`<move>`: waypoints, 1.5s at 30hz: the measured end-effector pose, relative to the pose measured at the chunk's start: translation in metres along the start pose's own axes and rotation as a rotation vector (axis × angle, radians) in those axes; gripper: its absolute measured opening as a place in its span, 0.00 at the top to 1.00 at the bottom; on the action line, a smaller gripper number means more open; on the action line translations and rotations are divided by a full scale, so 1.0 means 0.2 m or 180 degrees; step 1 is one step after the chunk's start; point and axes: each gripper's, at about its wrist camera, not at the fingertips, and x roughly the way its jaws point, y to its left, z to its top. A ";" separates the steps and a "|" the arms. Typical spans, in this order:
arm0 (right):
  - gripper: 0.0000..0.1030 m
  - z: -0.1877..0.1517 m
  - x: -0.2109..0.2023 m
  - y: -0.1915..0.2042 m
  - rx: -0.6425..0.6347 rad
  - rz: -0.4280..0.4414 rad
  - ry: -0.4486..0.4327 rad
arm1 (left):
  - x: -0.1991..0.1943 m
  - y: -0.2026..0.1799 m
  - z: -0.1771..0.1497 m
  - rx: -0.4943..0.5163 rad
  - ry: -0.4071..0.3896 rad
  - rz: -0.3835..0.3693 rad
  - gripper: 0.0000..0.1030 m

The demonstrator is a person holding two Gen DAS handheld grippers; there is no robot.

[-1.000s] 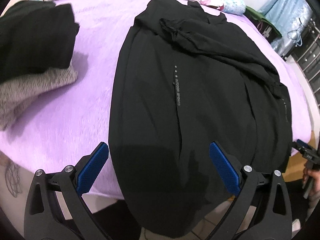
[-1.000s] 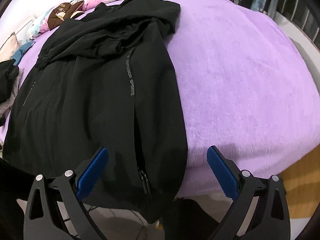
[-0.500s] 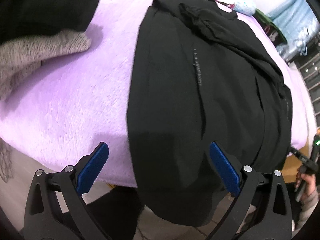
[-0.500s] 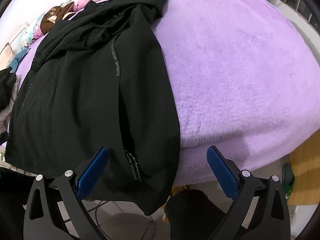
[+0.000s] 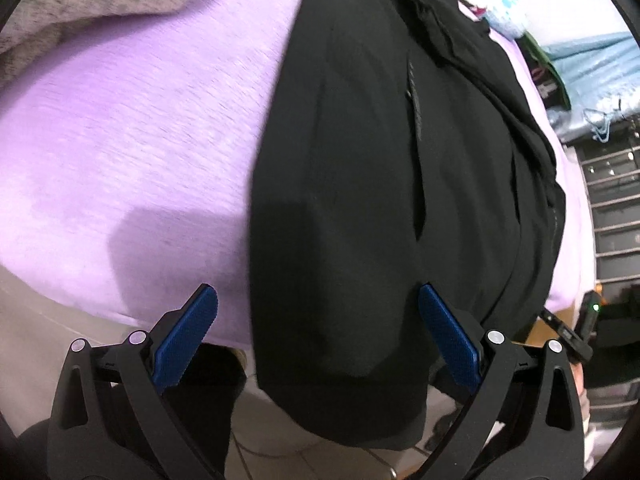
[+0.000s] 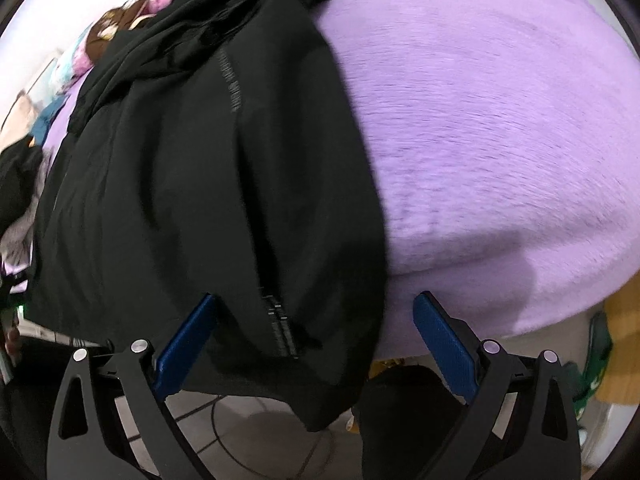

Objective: Fold large clothes
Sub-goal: 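Grasp the jacket side edge with both grippers, then lift and fold the held jacket side over the body with both grippers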

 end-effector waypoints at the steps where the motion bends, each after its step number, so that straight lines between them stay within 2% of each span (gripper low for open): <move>1: 0.10 0.00 0.01 0.01 -0.0038 -0.0030 0.0009 | 0.02 0.00 0.00 0.0001 0.0033 0.0008 0.06; 6: 0.17 0.02 0.01 0.02 -0.0056 -0.0068 0.0036 | 0.08 0.03 0.02 -0.0135 0.0121 -0.0074 0.06; 12: 0.23 0.01 0.01 0.06 -0.0110 -0.0134 0.0064 | 0.10 0.02 0.02 -0.0118 0.0131 -0.0058 0.06; 15: 0.36 0.00 -0.02 0.06 -0.0151 -0.0124 0.0079 | 0.08 0.02 0.01 -0.0125 0.0128 -0.0092 0.08; 21: 0.60 0.00 -0.04 0.10 -0.0152 -0.0033 0.0113 | 0.07 0.04 0.01 -0.0112 0.0142 -0.0052 0.18; 23: 0.70 0.01 -0.05 0.13 -0.0179 0.0015 0.0116 | 0.06 0.05 0.00 -0.0109 0.0149 -0.0066 0.22; 25: 0.74 0.01 -0.06 0.14 -0.0200 0.0028 0.0117 | 0.06 0.06 0.00 -0.0153 0.0178 -0.0191 0.35; 26: 0.76 0.02 -0.06 0.14 -0.0196 0.0041 0.0120 | 0.05 0.06 0.00 -0.0178 0.0190 -0.0233 0.38; 29: 0.81 0.03 -0.05 0.11 -0.0140 0.0127 0.0132 | 0.05 0.08 0.00 -0.0223 0.0218 -0.0278 0.45; 32: 0.86 0.05 -0.08 0.08 -0.0063 0.0283 0.0128 | 0.04 0.08 0.01 -0.0260 0.0221 -0.0420 0.58; 34: 0.88 0.06 -0.12 0.06 -0.0058 0.0378 0.0095 | 0.01 0.09 0.01 -0.0251 0.0170 -0.0508 0.70; 37: 0.90 0.07 -0.16 0.06 -0.0058 0.0494 0.0044 | -0.03 0.09 0.01 -0.0276 0.0121 -0.0627 0.80; 40: 0.90 0.06 -0.20 0.03 -0.0040 0.0589 0.0003 | -0.07 0.11 0.01 -0.0359 0.0065 -0.0750 0.85; 45: 0.91 0.08 -0.25 0.00 0.0055 0.0906 -0.0061 | -0.14 0.10 0.01 -0.0346 -0.0010 -0.0862 0.89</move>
